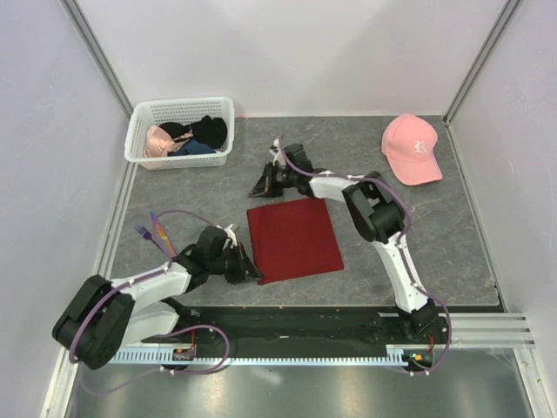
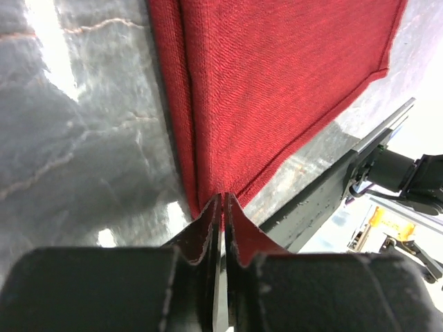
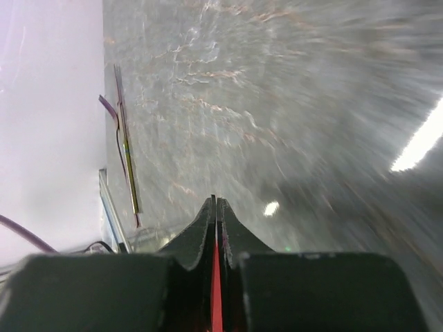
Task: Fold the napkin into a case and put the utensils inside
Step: Flatten out the square-folded napkin at the center of the board.
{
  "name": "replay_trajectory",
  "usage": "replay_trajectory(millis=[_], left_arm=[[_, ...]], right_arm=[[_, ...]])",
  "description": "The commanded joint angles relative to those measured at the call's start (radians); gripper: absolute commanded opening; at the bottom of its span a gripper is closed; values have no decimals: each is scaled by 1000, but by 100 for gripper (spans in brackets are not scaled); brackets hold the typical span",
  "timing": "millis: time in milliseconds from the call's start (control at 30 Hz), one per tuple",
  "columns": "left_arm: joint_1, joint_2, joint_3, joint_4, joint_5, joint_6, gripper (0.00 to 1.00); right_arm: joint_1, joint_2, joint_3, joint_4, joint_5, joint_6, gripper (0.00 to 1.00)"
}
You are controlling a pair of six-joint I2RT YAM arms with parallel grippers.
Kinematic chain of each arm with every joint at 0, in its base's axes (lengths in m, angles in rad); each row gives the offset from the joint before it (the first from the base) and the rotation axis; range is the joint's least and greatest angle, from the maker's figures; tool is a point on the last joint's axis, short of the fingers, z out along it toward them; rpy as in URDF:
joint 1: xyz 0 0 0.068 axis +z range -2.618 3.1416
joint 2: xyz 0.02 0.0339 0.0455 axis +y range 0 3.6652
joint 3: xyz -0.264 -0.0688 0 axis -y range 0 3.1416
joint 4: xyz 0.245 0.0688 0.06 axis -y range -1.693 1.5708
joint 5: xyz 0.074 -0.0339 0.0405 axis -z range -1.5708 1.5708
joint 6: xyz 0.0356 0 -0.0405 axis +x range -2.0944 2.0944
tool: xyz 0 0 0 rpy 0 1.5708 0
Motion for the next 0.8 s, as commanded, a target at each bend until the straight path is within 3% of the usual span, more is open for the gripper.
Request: replay_trajectory(millis=[0, 100, 233, 333, 367, 467, 767], left_arm=[[4, -72, 119, -133, -27, -11, 14], [29, -4, 219, -133, -19, 4, 14], [87, 176, 341, -101, 7, 41, 11], [149, 330, 412, -63, 42, 72, 6], [165, 359, 441, -58, 49, 81, 6], [221, 440, 483, -78, 53, 130, 5], [268, 514, 512, -147, -53, 222, 4]], right_arm=[[-83, -265, -88, -96, 43, -88, 13], [-120, -363, -197, -156, 35, -131, 18], [-150, -473, -392, -105, 38, -160, 19], [-167, -511, -527, -13, 17, -143, 13], [-173, -513, -573, 4, 6, -139, 7], [-202, -505, -651, 83, -35, -111, 0], [-311, -454, -704, 82, -48, -214, 0]])
